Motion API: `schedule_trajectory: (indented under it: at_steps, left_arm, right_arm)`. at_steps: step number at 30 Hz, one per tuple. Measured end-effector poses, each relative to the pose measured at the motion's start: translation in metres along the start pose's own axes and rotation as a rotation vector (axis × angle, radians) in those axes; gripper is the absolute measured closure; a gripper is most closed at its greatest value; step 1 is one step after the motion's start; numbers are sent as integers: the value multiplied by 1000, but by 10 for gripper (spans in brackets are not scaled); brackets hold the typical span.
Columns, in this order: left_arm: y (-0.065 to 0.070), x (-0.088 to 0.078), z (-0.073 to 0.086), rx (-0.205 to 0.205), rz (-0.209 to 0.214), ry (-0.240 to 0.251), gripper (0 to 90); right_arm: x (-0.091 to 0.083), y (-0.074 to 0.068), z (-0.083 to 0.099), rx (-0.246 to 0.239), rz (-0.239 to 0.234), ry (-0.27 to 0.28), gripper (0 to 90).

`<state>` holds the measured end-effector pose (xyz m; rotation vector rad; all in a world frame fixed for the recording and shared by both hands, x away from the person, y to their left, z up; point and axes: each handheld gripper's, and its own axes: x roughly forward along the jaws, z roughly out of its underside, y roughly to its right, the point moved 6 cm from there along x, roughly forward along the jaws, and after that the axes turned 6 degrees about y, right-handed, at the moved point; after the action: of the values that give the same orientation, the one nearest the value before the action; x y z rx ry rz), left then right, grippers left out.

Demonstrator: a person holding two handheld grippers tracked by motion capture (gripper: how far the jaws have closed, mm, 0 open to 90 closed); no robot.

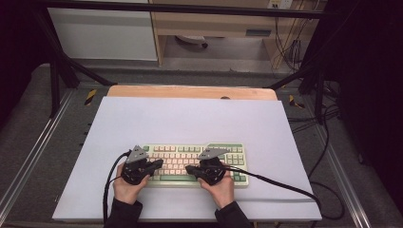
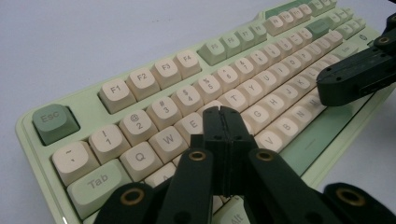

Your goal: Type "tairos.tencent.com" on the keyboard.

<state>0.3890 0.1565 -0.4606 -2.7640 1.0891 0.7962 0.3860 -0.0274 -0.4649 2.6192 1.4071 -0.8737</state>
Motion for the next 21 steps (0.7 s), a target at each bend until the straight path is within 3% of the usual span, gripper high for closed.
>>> schedule_trajectory:
  at_steps: [9, 21]
  left_arm:
    - [0, 0, 0, 3, 1, -2, 900]
    - [0, 0, 0, 3, 0, -1, 900]
  right_arm:
    - [12, -4, 1, -2, -7, -15, 900]
    - [12, -4, 2, -6, -7, -25, 900]
